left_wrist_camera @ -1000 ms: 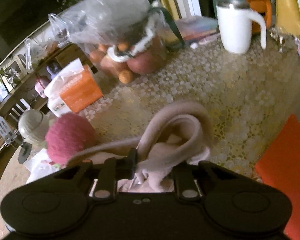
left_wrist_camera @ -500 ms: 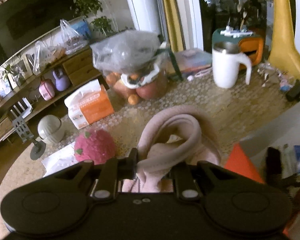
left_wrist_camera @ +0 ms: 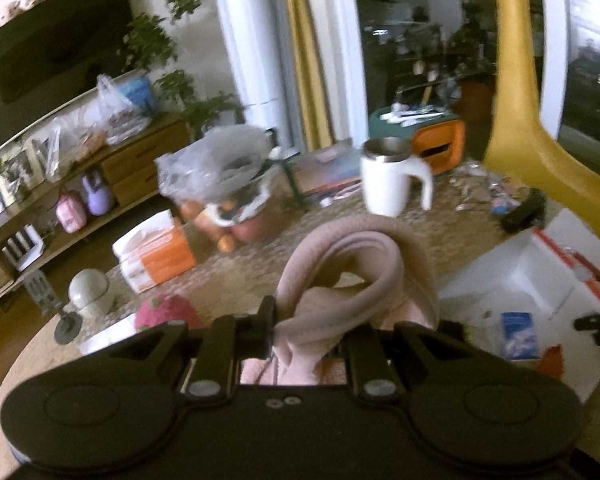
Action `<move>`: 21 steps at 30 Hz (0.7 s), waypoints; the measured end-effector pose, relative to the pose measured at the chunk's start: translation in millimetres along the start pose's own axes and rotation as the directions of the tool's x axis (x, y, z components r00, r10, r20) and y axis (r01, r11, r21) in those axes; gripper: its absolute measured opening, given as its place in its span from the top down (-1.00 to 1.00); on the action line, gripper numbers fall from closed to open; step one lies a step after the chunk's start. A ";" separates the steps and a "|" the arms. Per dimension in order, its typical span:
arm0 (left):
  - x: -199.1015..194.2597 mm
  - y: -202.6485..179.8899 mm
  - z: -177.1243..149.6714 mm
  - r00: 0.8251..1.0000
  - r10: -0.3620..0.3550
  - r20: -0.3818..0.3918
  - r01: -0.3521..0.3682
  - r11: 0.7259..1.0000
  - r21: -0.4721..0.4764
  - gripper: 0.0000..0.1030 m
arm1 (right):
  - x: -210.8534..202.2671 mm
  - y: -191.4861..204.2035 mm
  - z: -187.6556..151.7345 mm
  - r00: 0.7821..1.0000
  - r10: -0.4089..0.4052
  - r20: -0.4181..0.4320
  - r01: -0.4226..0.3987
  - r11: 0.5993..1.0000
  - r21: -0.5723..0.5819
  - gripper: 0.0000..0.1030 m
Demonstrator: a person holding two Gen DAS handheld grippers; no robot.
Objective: Organize objects
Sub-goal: 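Carry the pink towel over the shoebox with the left gripper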
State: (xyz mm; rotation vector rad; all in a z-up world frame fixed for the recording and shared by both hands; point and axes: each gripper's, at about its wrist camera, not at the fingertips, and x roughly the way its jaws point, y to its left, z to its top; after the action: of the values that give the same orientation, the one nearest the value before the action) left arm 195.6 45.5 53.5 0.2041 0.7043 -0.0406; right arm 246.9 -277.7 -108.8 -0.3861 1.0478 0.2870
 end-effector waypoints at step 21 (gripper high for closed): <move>-1.2 -128.3 20.2 0.978 -0.205 0.029 0.201 0.974 0.107 0.73 | -0.4 -0.9 -0.4 1.000 0.014 0.015 -0.014 1.000 -0.007 0.78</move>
State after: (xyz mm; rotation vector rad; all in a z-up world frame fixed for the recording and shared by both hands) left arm 194.1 -84.3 47.1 0.2290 0.6814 -0.2770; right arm 246.8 -278.7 -108.4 -0.3822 1.0358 0.3055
